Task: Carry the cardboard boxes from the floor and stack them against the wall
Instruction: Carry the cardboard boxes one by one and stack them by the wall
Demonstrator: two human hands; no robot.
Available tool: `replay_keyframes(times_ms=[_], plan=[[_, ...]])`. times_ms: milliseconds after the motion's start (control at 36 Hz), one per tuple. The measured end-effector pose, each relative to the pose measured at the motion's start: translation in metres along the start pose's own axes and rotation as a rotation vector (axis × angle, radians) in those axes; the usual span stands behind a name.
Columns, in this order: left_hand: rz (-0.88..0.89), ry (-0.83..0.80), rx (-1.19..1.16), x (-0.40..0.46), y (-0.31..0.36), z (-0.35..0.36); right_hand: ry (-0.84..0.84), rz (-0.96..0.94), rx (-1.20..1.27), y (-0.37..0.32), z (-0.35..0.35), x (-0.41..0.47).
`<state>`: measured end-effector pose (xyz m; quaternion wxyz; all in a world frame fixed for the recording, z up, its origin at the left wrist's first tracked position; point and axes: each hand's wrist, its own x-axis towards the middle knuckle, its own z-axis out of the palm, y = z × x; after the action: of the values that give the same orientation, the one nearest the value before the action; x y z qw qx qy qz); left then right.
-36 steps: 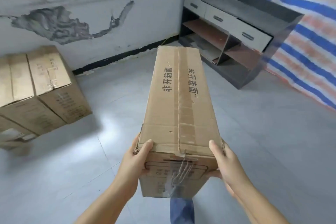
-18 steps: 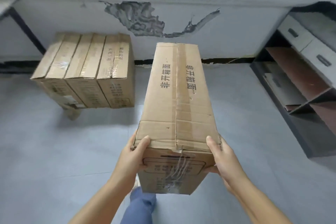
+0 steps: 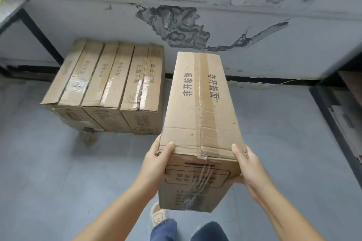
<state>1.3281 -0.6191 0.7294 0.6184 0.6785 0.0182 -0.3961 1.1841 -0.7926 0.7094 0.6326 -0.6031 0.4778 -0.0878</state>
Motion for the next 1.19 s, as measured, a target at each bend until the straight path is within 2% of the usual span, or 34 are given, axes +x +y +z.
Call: replay_keyframes(times_ms=[278, 472, 639, 778, 861, 972, 1056, 1194], plan=[[0.003, 0.072, 0.039, 0.155, 0.042, 0.034, -0.095, 0.010, -0.029, -0.045, 0.017, 0.176], [-0.049, 0.189, -0.012, 0.283, 0.031, 0.047, -0.155, 0.018, -0.067, -0.035, 0.042, 0.313], [-0.067, 0.223, 0.011, 0.377, -0.029, 0.038, -0.145, 0.083, -0.046, 0.027, 0.081, 0.399], [-0.196, 0.257, 0.022, 0.406, -0.106, 0.018, -0.208, 0.206, 0.011, 0.105, 0.098, 0.409], [-0.369, 0.317, -0.099, 0.415, -0.134, 0.009, -0.256, 0.320, 0.041, 0.127, 0.108, 0.409], [-0.580, 0.384, -0.416, 0.434, -0.146, -0.003, -0.275, 0.339, 0.035, 0.129, 0.129, 0.417], [-0.577, 0.414, -0.610, 0.453, -0.140, -0.012, -0.223, 0.343, 0.042, 0.123, 0.141, 0.432], [-0.515, 0.436, -0.688, 0.499, -0.122, -0.016, -0.174, 0.279, 0.040, 0.109, 0.158, 0.471]])
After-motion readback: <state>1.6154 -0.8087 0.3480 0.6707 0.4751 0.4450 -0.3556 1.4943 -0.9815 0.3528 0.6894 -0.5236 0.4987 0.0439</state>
